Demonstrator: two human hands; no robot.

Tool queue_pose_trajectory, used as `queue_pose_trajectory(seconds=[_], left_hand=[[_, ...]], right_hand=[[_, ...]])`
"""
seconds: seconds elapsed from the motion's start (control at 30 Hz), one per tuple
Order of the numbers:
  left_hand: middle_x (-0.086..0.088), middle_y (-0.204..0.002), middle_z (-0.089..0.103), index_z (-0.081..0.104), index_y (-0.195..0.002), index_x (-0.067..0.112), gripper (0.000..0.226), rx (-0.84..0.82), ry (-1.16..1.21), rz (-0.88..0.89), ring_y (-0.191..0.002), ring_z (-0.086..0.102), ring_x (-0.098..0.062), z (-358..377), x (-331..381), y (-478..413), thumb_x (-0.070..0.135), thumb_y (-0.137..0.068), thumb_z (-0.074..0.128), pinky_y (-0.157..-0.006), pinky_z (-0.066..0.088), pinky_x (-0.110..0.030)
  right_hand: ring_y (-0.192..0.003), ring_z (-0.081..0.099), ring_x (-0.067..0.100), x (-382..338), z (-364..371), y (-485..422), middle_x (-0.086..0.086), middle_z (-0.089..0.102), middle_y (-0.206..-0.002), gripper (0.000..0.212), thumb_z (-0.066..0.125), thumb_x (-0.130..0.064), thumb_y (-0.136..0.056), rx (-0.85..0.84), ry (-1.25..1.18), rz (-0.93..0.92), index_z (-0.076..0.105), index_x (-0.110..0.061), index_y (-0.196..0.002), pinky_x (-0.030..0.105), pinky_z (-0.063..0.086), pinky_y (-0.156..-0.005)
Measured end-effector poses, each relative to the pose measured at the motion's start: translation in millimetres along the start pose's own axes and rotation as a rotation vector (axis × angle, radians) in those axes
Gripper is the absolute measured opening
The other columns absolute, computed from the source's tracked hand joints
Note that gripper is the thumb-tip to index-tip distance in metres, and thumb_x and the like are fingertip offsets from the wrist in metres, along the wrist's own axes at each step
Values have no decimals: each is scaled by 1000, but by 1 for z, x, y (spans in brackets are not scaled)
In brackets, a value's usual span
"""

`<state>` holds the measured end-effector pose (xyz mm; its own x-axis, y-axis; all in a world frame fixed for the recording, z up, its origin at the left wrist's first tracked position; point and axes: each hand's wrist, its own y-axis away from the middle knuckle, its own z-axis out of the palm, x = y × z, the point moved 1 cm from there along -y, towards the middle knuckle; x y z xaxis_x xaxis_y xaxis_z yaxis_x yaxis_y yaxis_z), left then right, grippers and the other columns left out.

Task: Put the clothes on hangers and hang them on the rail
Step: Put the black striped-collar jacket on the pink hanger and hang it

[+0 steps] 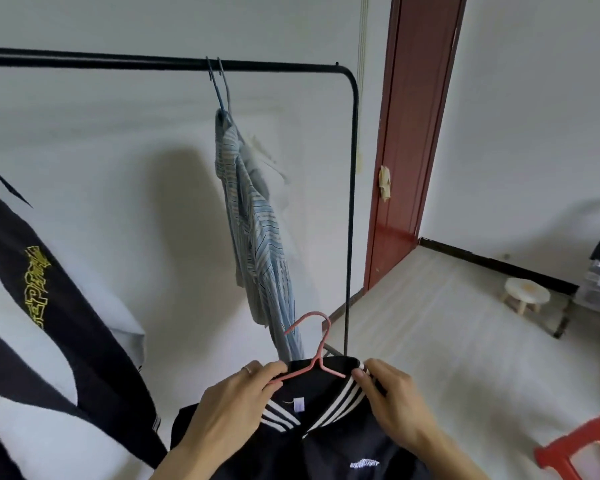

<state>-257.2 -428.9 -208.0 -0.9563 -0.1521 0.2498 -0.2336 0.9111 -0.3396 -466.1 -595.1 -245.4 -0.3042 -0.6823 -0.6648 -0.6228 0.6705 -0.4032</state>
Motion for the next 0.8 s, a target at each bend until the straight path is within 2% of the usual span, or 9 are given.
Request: queue_pose_trajectory(seconds=[0.07, 0.1, 0.13, 0.17, 0.23, 0.33, 0.5, 0.67, 0.8], left_hand=[[20, -89, 58, 47, -127, 50, 77, -58, -89, 58, -53, 55, -3, 4, 1, 3, 13, -67, 79, -39, 28, -11], [21, -94, 56, 48, -126, 50, 83, -70, -128, 72, -50, 52, -4, 6, 3, 2, 9, -61, 77, -39, 25, -11], [21, -98, 55, 52, -119, 49, 73, -78, -114, 80, -48, 50, -6, 7, 7, 0, 10, -62, 76, -40, 27, -13], [21, -102, 54, 54, -109, 47, 51, -73, -69, 81, -50, 51, -7, 7, 10, -2, 17, -71, 73, -43, 31, -15], [23, -109, 51, 55, -101, 41, 11, -99, 34, 15, -66, 55, -7, 4, 12, -8, 34, -92, 55, -56, 39, -18], [29, -109, 47, 57, -101, 41, 10, -214, 195, -79, -87, 55, 2, 6, 3, -9, 43, -97, 47, -70, 43, -16], [26, -101, 51, 57, -89, 44, 8, -349, 274, -153, -91, 55, 4, 4, -9, -8, 42, -95, 52, -82, 48, -25], [21, -103, 54, 57, -86, 38, 9, -444, 224, -236, -88, 57, -2, 4, -16, -1, 39, -94, 53, -81, 49, -27], [14, -87, 58, 61, -86, 24, 11, -465, 408, -284, -79, 54, -1, 5, 1, -4, 26, -95, 54, -74, 43, -21]], right_hand=[[-57, 39, 7, 7, 3, 5, -9, 45, -67, 35, 52, -37, -97, 25, -15, 42, 35, -31, -67, 20, 34, -55], [-56, 38, 7, 6, 6, 8, -8, 44, -65, 36, 54, -34, -97, 44, -38, 62, 35, -26, -67, 18, 32, -54], [-55, 36, 6, 3, 10, 9, -8, 41, -62, 38, 56, -30, -97, 60, -61, 76, 36, -22, -66, 16, 31, -53], [-55, 36, 6, -2, 14, 10, -8, 40, -61, 39, 56, -28, -97, 73, -78, 76, 36, -19, -65, 16, 30, -53], [-55, 36, 6, -7, 20, 9, -8, 38, -60, 39, 56, -27, -97, 80, -93, 64, 38, -16, -65, 15, 30, -54], [-55, 36, 6, -7, 23, 8, -8, 40, -62, 38, 55, -29, -98, 56, -80, 61, 37, -19, -66, 16, 30, -54], [-57, 38, 6, 4, 19, 8, -9, 42, -63, 36, 54, -29, -98, -13, -79, 66, 39, -22, -67, 17, 30, -54], [-64, 48, 9, 17, 24, 13, -6, 51, -75, 33, 53, -39, -97, -94, 45, 70, 46, -19, -73, 22, 39, -59], [-60, 45, 7, 1, 39, 20, -9, 43, -60, 38, 48, -47, -97, -206, 59, 15, 34, -33, -65, 19, 34, -57]])
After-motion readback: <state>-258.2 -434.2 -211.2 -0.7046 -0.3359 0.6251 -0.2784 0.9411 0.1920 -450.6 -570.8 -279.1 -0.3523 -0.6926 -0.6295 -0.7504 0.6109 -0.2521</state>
